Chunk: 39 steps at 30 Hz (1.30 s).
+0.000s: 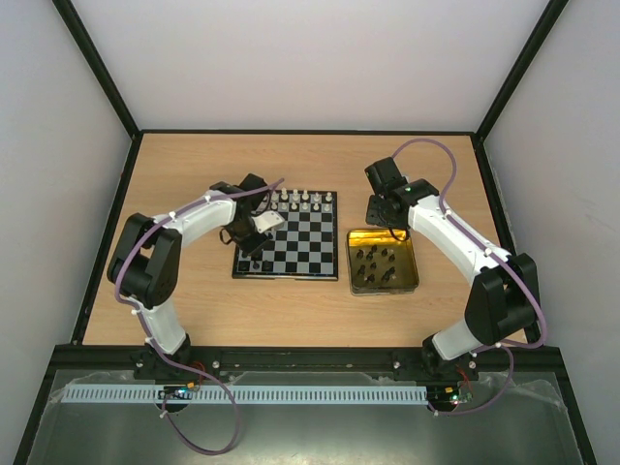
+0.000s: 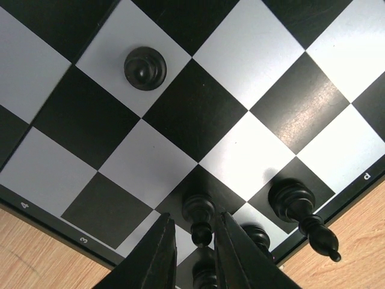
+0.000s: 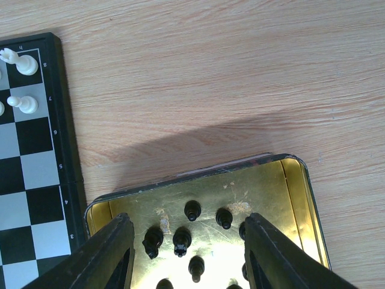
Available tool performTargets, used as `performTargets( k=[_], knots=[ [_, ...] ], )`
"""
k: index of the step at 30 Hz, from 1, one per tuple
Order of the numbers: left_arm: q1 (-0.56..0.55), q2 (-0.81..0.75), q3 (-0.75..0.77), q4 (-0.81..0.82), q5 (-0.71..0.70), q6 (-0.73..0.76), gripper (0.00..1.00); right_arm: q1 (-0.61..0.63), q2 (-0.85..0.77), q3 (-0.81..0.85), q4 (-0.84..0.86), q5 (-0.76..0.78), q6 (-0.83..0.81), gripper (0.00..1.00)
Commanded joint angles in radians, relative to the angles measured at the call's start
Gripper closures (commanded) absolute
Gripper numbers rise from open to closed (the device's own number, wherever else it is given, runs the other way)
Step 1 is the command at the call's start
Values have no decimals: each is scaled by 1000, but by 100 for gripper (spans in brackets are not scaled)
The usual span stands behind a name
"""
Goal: Set up the chess pieces on the board
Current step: Move the chess piece to the chessboard.
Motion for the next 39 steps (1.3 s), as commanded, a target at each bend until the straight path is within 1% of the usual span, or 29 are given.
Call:
performTargets(
  k=[1, 17, 27, 39],
  knots=[
    [-4, 1, 45, -18, -10, 1, 78, -3, -21, -10, 5, 23, -5, 51],
    [-3, 92, 151, -13, -19, 6, 79, -7, -17, -11, 6, 42, -8, 51],
    [-3, 160, 215, -10, -25, 11, 79, -30, -23, -8, -5, 44, -23, 51],
    [-2, 193, 249, -13, -20, 12, 79, -44, -8, -5, 2, 38, -33, 51]
  ],
)
